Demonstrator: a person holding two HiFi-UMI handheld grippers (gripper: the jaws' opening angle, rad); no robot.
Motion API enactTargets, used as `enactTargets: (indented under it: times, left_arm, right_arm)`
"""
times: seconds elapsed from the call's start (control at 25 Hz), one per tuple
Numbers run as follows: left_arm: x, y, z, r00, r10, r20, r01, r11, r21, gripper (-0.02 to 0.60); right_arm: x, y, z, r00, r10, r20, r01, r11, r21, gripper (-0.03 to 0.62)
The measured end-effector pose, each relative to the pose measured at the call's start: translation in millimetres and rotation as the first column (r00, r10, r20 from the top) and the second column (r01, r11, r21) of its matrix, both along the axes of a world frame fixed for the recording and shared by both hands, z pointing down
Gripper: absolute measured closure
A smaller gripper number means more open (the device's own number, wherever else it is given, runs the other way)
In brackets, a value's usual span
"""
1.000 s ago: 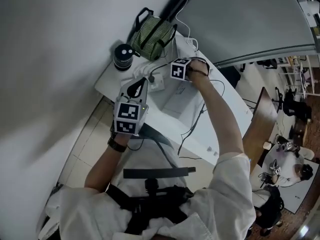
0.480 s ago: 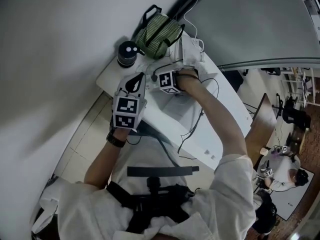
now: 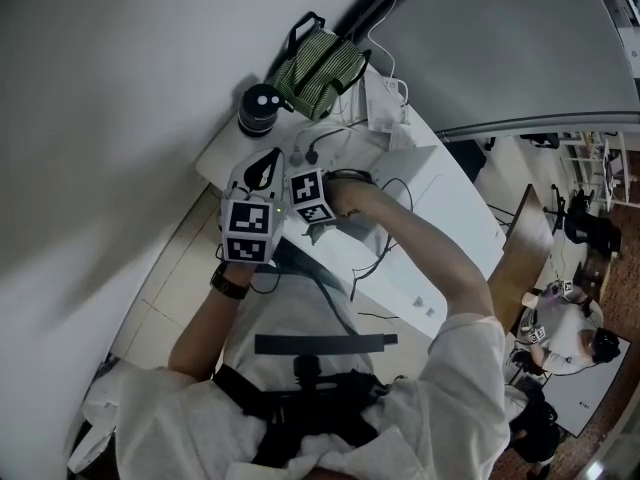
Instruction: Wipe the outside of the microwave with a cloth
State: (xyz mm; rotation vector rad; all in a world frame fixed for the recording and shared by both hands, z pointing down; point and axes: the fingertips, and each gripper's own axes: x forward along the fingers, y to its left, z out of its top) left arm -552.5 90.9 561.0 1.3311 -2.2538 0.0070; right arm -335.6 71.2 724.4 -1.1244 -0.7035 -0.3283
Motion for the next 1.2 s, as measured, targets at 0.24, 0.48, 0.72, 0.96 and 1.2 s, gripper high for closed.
enactTargets:
  times: [0.24,0.48,0.72,0.96,1.2]
  left_arm:
    - [-3,0,2,1.000,0.011,-0.005,-0.011,1.000,0.004,0.560]
    - [1,-3,4,1.000,0.027,-0.010,-0.027,1.000,0.002,0.560]
    - [1,-8,1,0.999,0.042,-0.005,-0.042,0.999,0.006,0.560]
    - [4,-11,-3,0.998,0.059,-0.003,-0.059,0.998,0.013,0.560]
    - [9,-11,-4,0.996,0.092,-0.003,-0.092,0.996,0.021,0.560]
  right_arm:
    - [-31,-119,22,0.996,-0.072,0.058,0.042,0.911,0.410,0.577]
    - [-53,-209,13,0.984,-0.049,0.171,-0.055,0.830,0.555,0.577]
    - [-81,-258,-32,0.924,-0.093,0.371,-0.174,0.761,0.625,0.577]
    - [-76,-259,-62,0.904,-0.151,0.399,-0.151,0.762,0.630,0.577]
    - [-48,-183,-75,0.887,-0.076,0.456,-0.169,0.865,0.472,0.577]
